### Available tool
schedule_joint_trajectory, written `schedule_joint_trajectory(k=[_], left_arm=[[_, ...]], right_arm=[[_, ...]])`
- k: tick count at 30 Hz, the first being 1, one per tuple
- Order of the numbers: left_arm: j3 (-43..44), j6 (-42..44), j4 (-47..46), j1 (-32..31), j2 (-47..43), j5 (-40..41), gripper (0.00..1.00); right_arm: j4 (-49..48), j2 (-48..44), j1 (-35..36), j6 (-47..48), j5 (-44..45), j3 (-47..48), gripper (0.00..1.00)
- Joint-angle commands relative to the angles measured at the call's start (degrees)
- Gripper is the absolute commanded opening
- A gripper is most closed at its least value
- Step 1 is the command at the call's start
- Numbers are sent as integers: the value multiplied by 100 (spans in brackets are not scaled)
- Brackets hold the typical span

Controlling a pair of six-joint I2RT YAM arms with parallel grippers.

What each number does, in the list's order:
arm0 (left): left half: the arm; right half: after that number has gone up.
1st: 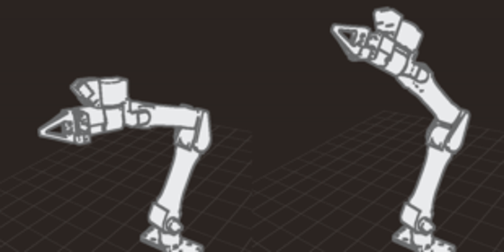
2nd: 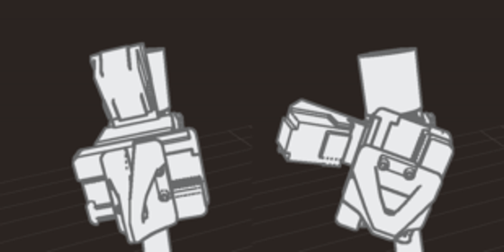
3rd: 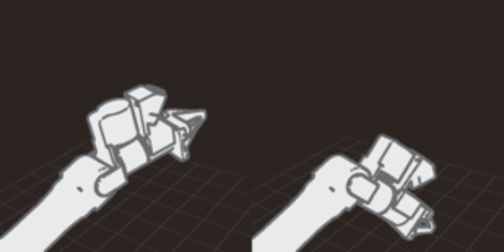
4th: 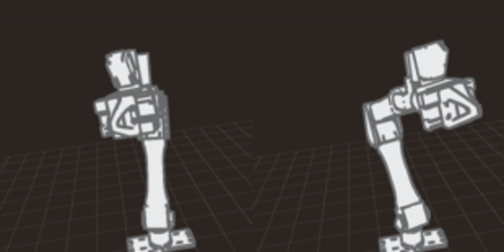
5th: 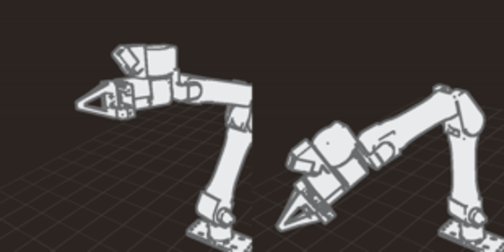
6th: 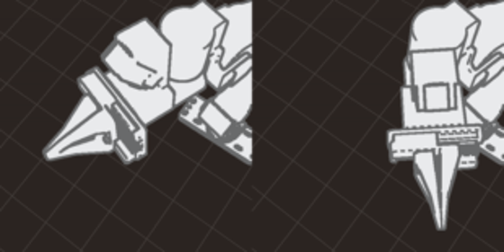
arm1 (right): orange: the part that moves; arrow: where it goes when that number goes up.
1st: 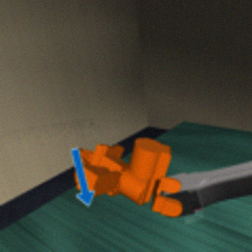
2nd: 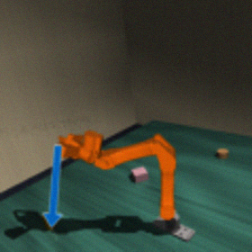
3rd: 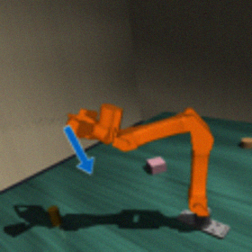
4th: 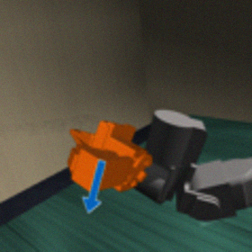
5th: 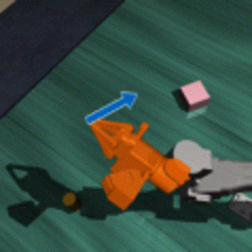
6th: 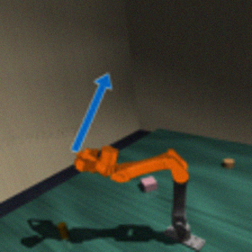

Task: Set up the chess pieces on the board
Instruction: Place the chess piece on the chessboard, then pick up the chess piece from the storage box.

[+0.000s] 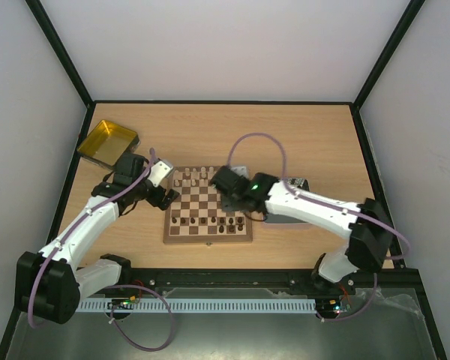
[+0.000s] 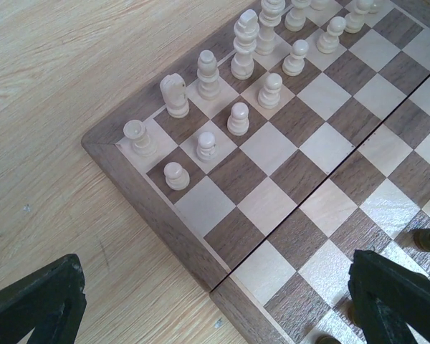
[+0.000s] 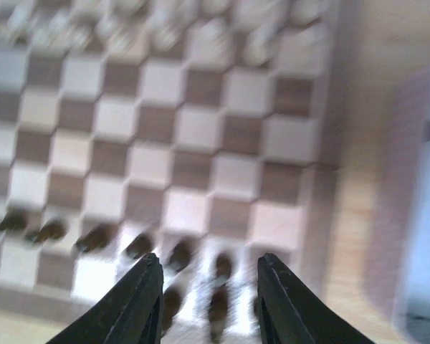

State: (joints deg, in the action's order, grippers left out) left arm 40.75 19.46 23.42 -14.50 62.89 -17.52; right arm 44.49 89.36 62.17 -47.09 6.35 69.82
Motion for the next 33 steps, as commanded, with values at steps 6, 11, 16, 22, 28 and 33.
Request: schedule_joint_trajectory(k=[6, 11, 16, 22, 28, 33], left_arm=[[-22, 6, -81, -55, -8, 76, 99], [-23, -25, -133, -58, -20, 247, 100], [29, -108, -287, 66, 2, 721, 100], [-7, -194, -546, 472, -8, 766, 100], [80, 171, -489, 1406, 158, -157, 100], [162, 467, -140, 1826, 432, -1080, 100]], right_arm=[[-160, -1270, -2874, 566, -535, -878, 34], [-512, -1073, -4003, 657, -844, -1174, 33], [-763, -928, -4667, 569, -1008, -1352, 32], [-811, -855, -4778, 547, -1015, -1458, 32], [-782, -942, -4834, 478, -773, -1588, 32], [-952, -1135, -5027, 301, -740, -1861, 32]])
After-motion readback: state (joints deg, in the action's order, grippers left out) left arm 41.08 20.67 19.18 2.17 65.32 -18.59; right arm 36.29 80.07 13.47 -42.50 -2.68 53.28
